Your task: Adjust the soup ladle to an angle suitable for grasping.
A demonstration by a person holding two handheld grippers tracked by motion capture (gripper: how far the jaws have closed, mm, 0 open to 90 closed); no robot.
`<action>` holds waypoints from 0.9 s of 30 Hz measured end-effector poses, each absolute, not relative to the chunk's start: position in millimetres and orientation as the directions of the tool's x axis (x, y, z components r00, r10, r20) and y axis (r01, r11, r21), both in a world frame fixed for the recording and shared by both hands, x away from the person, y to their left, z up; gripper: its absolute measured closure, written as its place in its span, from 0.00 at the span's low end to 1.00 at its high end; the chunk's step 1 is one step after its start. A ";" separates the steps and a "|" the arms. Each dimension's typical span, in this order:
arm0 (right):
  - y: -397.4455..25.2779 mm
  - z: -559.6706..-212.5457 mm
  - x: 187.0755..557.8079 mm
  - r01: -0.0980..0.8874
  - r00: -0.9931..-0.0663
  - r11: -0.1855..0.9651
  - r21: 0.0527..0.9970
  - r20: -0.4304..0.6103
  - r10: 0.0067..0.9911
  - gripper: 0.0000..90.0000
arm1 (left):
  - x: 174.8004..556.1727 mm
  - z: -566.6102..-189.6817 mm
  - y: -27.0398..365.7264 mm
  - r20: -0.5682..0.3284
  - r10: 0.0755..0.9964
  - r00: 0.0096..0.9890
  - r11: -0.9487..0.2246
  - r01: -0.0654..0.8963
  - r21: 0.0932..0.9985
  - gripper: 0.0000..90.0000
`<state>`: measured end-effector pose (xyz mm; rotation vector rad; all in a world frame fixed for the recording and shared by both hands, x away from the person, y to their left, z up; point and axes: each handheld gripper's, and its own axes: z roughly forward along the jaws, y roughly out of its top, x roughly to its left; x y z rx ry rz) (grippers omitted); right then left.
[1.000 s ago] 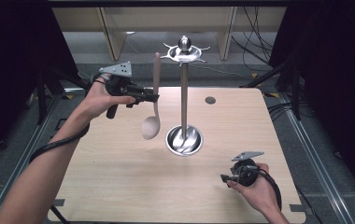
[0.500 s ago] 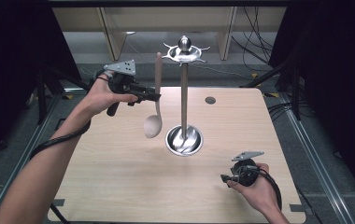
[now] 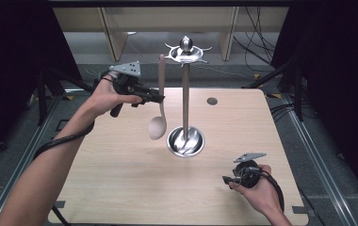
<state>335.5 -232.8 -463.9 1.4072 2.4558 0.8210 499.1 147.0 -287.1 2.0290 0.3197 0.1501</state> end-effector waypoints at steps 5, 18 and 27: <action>-232.7 -464.0 335.3 0.734 -0.531 0.396 0.552 0.102 0.841 0.55 | 499.7 -286.8 144.9 -0.029 0.282 0.959 -0.438 0.156 0.885 0.85; -232.9 -463.9 335.2 0.734 -0.530 0.394 0.553 0.103 0.842 0.55 | 500.0 -289.3 140.5 -0.046 0.297 0.954 -0.423 0.175 0.889 0.85; -233.7 -463.3 334.9 0.734 -0.528 0.392 0.555 0.103 0.843 0.55 | 498.2 -290.8 142.3 -0.046 0.330 0.943 -0.406 0.185 0.895 0.84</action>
